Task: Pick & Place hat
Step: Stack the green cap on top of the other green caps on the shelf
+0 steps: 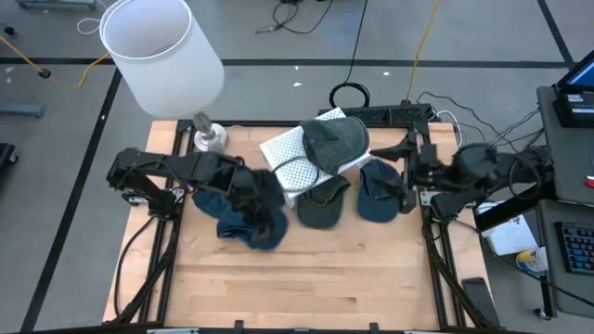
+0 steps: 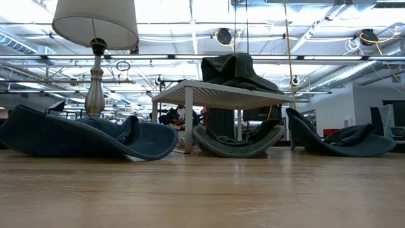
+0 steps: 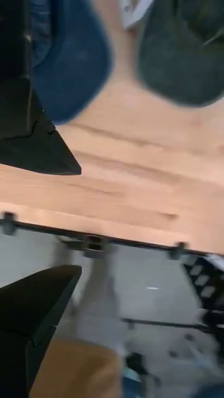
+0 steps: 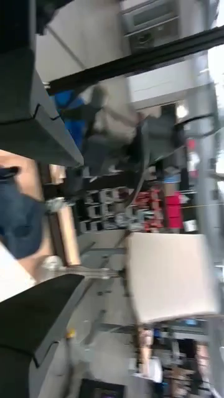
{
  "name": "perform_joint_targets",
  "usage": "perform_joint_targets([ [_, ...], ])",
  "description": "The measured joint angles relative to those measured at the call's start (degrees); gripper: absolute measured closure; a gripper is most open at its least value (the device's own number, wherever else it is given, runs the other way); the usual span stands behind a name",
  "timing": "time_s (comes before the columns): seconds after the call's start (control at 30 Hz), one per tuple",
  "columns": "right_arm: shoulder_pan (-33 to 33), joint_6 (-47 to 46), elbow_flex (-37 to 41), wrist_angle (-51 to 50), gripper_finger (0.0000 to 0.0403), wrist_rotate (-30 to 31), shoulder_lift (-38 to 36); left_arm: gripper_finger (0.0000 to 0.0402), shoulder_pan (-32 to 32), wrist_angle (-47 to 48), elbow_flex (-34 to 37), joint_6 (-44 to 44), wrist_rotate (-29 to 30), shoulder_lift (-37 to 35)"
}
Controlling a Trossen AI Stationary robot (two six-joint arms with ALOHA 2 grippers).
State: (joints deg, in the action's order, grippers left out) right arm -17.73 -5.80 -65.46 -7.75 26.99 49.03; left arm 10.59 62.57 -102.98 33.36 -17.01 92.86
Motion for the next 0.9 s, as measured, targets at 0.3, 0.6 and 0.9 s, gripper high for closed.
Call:
perform_joint_targets([
  [0.3, -0.02, -0.92, 0.01, -11.36, 0.0127, -0.26, 7.6, 0.0149, 6.64, 4.87, 0.0, -1.31, 2.46, 0.0],
  [0.6, -1.4, 3.62, -0.01, -14.61, 0.0148, -1.49, 15.42, 0.0149, 10.56, 5.04, 0.0, 0.74, 4.03, 0.0],
  [0.9, -5.37, 8.44, -0.01, -17.72, 0.0131, -1.35, 21.27, 0.0149, 13.27, 5.04, 0.0, 2.55, 7.65, 0.0],
])
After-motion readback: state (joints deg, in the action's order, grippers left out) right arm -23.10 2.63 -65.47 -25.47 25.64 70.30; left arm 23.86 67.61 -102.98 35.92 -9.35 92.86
